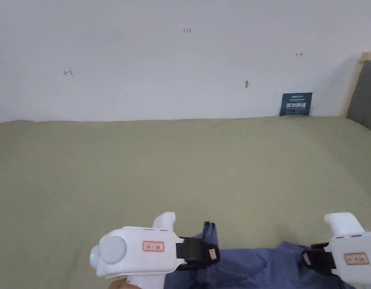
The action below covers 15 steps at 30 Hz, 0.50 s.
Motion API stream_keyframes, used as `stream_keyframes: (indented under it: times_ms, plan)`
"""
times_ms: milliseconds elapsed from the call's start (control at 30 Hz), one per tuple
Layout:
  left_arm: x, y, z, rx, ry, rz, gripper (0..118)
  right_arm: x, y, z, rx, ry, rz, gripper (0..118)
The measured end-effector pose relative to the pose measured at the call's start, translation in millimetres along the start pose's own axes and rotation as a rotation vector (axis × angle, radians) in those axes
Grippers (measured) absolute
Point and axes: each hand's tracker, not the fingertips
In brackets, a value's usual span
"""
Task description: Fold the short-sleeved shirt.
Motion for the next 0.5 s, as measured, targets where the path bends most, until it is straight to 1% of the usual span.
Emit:
stream_keyframes:
  times_ms: [33,67,100,133,167,233,267,300,333,367,433,500]
  plan:
    - [-3,1,-13,-0.021,0.017,0.016,12,2,0,-2,0.002,0.001,-0.012,0]
    - [-6,-2,-24,-0.037,0.063,0.037,28,4,0,-4,0.003,0.006,-0.021,0]
    - [-8,-2,-31,-0.039,0.107,0.052,54,6,0,-6,0.003,0.008,-0.031,0]
    - [-12,-2,-31,-0.032,0.119,0.06,71,8,0,-8,-0.001,0.009,-0.036,0]
    - [-15,-1,-27,-0.017,0.106,0.068,70,10,1,-10,-0.005,0.009,-0.036,0]
    - [-17,-4,-12,0.032,0.033,0.095,69,14,0,-11,-0.008,0.004,-0.037,0]
    - [-20,-4,-5,0.053,0.024,0.101,67,16,0,-11,-0.008,0.003,-0.037,0]
    - [-25,-4,2,0.079,0.022,0.107,59,16,0,-11,-0.011,0.002,-0.039,0]
    - [-29,-7,9,0.115,0.012,0.123,28,17,0,-11,-0.015,0.001,-0.042,0]
    - [-33,-8,11,0.137,0.007,0.142,0,18,0,-11,-0.016,-0.001,-0.043,0]
    - [-42,-11,5,0.126,0.009,0.176,0,19,-1,-11,-0.012,-0.006,-0.042,0]
    - [-53,-17,-13,0.056,-0.016,0.19,0,20,-1,-11,-0.01,-0.006,-0.046,0]
